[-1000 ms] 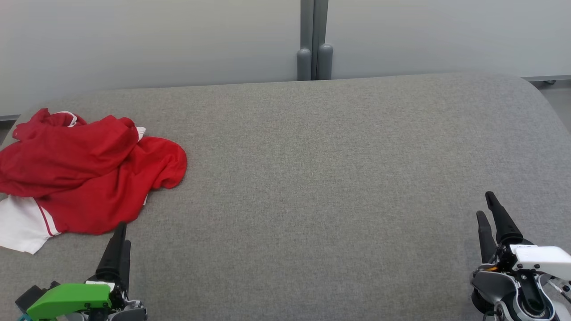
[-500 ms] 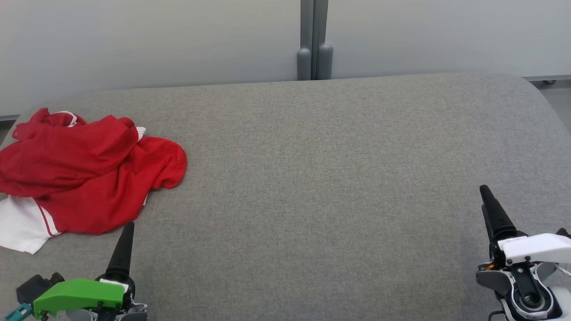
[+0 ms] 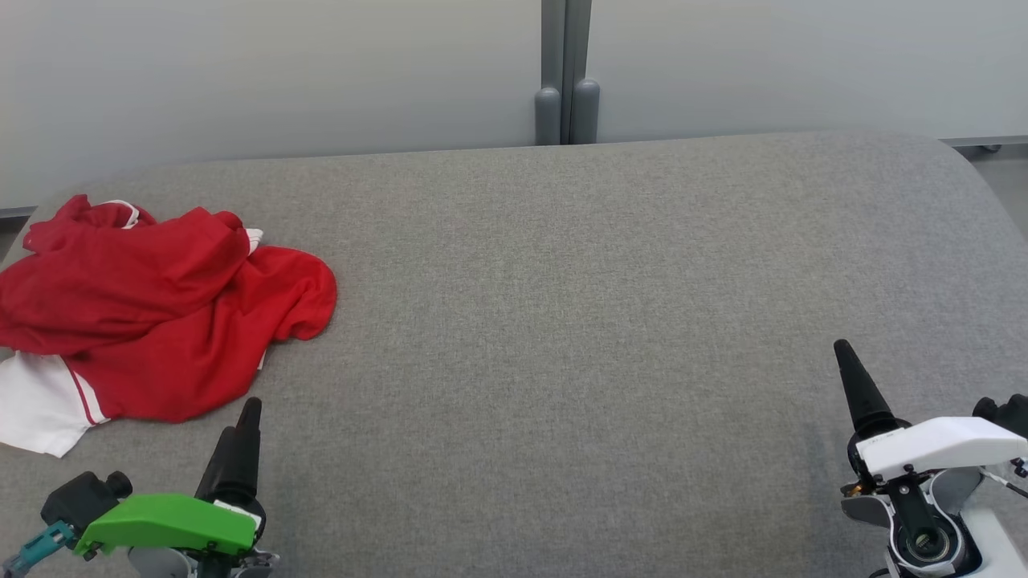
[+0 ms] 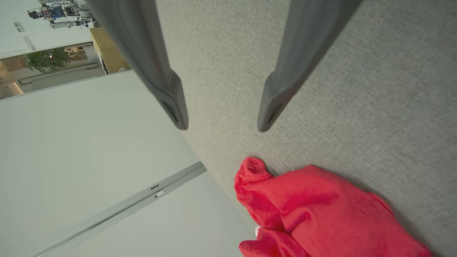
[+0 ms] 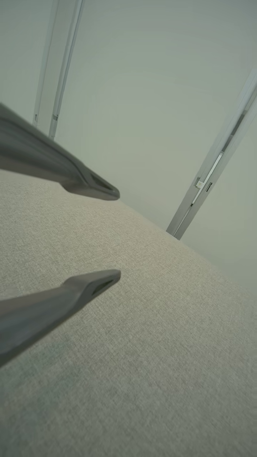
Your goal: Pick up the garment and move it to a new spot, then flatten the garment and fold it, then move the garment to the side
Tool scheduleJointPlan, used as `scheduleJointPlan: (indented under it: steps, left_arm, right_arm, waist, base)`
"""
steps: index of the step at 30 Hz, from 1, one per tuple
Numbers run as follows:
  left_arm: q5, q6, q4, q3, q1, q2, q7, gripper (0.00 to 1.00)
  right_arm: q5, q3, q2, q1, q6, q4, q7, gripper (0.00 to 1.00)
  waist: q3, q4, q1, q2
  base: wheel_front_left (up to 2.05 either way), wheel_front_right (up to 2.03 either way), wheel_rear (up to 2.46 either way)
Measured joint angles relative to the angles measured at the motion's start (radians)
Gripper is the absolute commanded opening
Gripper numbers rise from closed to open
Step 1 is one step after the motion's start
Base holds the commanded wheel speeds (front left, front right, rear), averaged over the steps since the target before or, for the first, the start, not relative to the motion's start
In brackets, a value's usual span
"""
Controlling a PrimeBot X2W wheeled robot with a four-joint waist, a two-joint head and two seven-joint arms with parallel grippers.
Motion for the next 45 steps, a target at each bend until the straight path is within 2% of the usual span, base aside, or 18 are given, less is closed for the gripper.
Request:
scheduleJointPlan:
  steps: [4, 20, 31, 38, 45]
  left_arm:
    - [0.059, 0.011, -0.01, -0.008, 0.0, 0.002, -0.015, 1.0]
    - [0.276, 0.029, -0.021, -0.038, 0.0, 0.018, -0.066, 1.0]
    - [0.42, 0.029, -0.025, -0.058, 0.0, 0.022, -0.104, 1.0]
    - [0.518, 0.029, -0.027, -0.068, 0.0, 0.025, -0.126, 1.0]
    - [0.601, 0.029, -0.028, -0.068, 0.001, 0.027, -0.149, 1.0]
  right_arm:
    - [-0.054, 0.018, -0.003, 0.0, -0.002, -0.001, -0.01, 1.0]
    - [-0.274, 0.055, -0.036, 0.001, -0.044, -0.007, -0.063, 1.0]
    - [-0.421, 0.069, -0.065, 0.001, -0.063, -0.017, -0.098, 1.0]
    - [-0.525, 0.086, -0.092, 0.002, -0.087, -0.026, -0.122, 1.0]
    - [-0.596, 0.104, -0.103, 0.002, -0.084, -0.047, -0.143, 1.0]
  waist:
    - [0.0, 0.0, 0.0, 0.0]
    - [-0.001, -0.002, 0.0, 0.0]
    - [-0.001, -0.003, 0.0, 0.0]
    - [-0.001, -0.004, 0.0001, 0.0]
    - [-0.002, -0.005, 0.0, 0.0]
  base:
    - [0.0, 0.0, 0.0]
    - [0.0, 0.0, 0.0]
    - [0.0, 0.0, 0.0]
    - [0.0, 0.0, 0.0]
    - [0.0, 0.0, 0.0]
